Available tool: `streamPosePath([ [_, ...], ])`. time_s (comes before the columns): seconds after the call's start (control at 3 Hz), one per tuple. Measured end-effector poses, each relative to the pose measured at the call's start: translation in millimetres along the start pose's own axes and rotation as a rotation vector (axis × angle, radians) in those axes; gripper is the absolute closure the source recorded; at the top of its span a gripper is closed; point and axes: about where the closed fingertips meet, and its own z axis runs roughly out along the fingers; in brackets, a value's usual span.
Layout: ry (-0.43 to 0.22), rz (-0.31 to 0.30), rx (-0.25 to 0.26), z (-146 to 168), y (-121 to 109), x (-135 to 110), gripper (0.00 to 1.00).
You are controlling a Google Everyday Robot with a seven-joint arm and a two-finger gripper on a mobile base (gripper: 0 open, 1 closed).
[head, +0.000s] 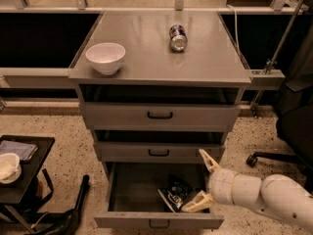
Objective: Pick blue chip bag from bottom drawer and place on counter
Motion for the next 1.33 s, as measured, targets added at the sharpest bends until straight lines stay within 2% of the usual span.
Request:
streamPosePath([
  [0.33,-0.037,-0.035,-0.007,11,3,-7,0.00],
  [0.67,-0.036,-0.035,-0.007,11,3,-7,0.00],
  [1.0,-0.094,-0.010,-0.001,33,12,-6,0.00],
  [1.33,-0.202,0.056,0.037,70,29,-6,0.00],
])
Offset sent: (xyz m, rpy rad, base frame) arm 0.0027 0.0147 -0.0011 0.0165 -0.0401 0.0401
